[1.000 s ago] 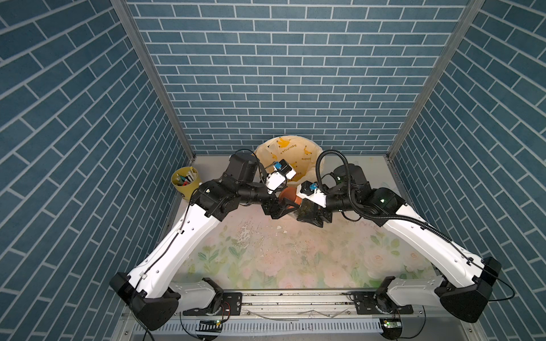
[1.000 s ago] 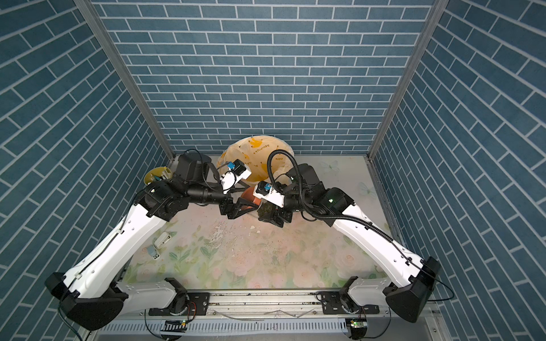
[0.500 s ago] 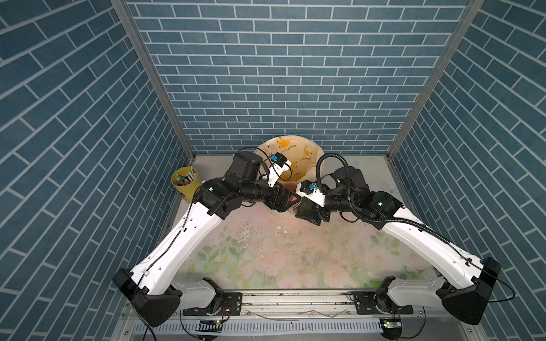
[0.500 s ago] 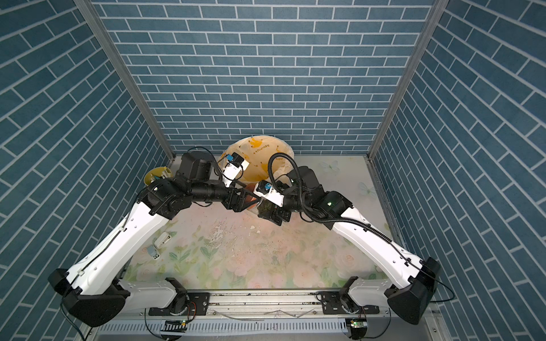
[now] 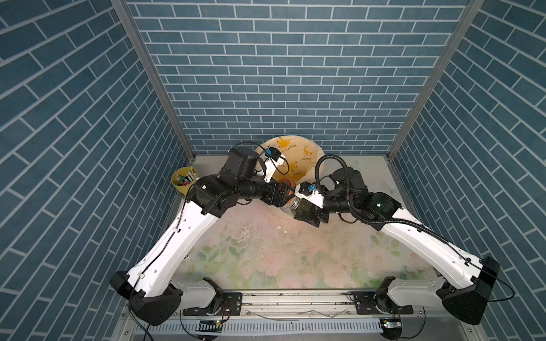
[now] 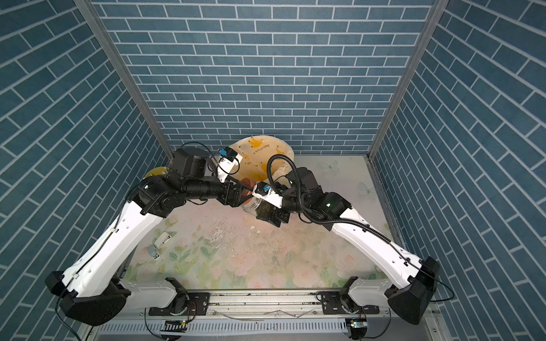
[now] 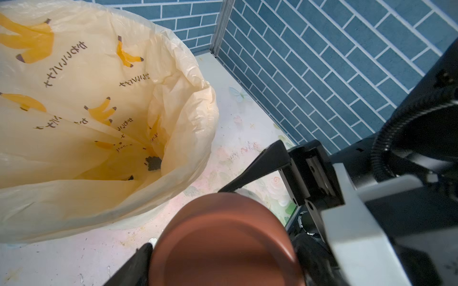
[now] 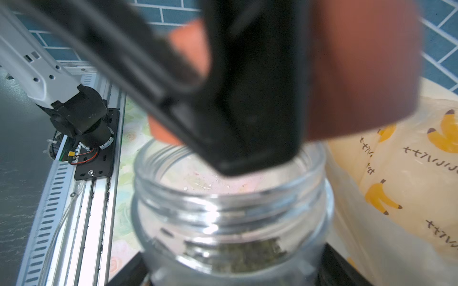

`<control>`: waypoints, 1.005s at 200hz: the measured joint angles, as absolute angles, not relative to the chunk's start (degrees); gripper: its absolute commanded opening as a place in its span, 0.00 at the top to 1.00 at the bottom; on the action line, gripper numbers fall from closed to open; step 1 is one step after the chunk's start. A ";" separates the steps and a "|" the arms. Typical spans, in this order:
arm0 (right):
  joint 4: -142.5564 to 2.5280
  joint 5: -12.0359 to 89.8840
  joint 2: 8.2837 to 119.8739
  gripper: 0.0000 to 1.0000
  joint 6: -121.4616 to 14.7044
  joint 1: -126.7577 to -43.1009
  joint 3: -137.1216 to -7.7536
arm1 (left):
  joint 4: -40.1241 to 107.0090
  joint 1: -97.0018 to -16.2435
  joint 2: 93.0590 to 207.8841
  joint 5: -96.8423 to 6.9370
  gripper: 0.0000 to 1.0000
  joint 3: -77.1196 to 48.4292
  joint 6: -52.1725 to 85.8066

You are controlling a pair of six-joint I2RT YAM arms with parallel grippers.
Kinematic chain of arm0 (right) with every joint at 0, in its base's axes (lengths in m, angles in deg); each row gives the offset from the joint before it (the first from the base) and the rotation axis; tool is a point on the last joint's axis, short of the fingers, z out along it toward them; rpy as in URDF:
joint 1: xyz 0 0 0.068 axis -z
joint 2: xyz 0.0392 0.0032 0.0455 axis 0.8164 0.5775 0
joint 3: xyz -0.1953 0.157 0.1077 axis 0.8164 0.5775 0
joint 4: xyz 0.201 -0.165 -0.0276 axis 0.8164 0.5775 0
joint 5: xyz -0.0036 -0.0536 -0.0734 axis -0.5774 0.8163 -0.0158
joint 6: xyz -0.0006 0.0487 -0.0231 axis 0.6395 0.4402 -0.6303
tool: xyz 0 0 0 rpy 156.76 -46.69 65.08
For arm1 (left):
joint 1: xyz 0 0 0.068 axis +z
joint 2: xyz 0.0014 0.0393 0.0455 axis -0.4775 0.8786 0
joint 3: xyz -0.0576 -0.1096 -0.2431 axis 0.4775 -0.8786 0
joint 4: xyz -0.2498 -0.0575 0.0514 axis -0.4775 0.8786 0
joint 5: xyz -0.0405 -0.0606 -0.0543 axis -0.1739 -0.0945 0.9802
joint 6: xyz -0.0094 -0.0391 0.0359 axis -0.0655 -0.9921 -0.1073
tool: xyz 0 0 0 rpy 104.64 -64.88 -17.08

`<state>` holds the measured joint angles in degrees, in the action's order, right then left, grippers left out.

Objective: Empty moldy tea leaves from jars
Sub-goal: Unscrew the lid from the jar, then place the lid at the center of the board.

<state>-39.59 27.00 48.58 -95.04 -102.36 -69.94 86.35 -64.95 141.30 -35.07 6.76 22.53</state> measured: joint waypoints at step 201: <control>-37.62 30.34 45.58 1.00 -94.79 -100.59 -78.80 | 94.07 -64.01 130.48 -73.35 1.00 -26.15 11.25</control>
